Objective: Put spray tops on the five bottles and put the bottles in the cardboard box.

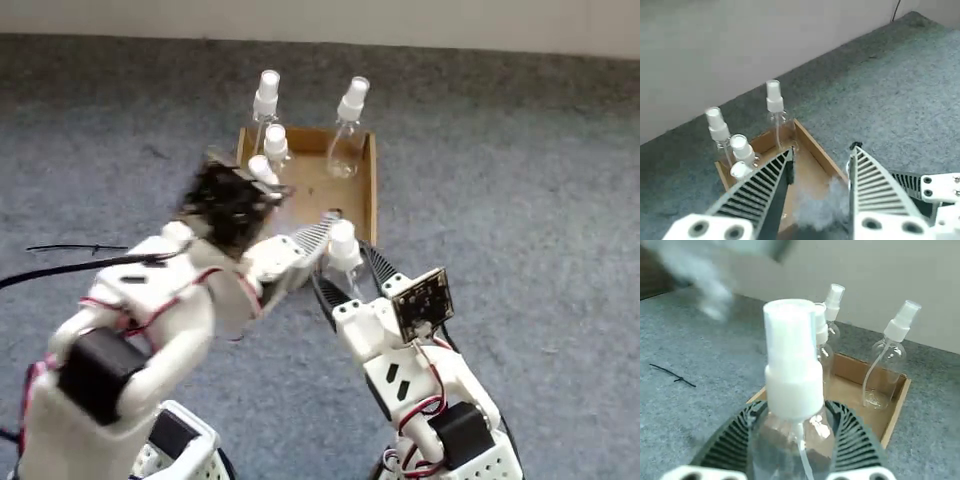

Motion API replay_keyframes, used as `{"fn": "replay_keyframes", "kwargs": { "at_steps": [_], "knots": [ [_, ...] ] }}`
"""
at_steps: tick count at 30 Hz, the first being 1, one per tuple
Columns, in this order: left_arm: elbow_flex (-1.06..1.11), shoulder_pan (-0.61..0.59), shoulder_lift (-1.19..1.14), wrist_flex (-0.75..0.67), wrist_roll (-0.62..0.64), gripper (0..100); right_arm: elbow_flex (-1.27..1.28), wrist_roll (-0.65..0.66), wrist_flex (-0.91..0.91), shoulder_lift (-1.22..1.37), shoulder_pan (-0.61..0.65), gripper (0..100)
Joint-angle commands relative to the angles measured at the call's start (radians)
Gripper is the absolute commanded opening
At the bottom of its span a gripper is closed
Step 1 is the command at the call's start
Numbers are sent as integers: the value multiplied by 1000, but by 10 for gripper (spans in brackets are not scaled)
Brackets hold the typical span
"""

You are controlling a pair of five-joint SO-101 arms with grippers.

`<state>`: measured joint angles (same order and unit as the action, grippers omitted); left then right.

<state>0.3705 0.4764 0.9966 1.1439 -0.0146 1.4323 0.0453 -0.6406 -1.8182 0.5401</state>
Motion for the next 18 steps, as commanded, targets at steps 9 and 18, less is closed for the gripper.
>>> {"fn": "replay_keyframes", "kwargs": {
  "at_steps": [9, 18],
  "knots": [
    [-116, -521, 10, 345, -157, 171, -410, -3, 265, 516, -157, 4],
    [395, -773, 10, 78, -164, 171, -573, 160, 519, 1003, -170, 5]
  ]
}}
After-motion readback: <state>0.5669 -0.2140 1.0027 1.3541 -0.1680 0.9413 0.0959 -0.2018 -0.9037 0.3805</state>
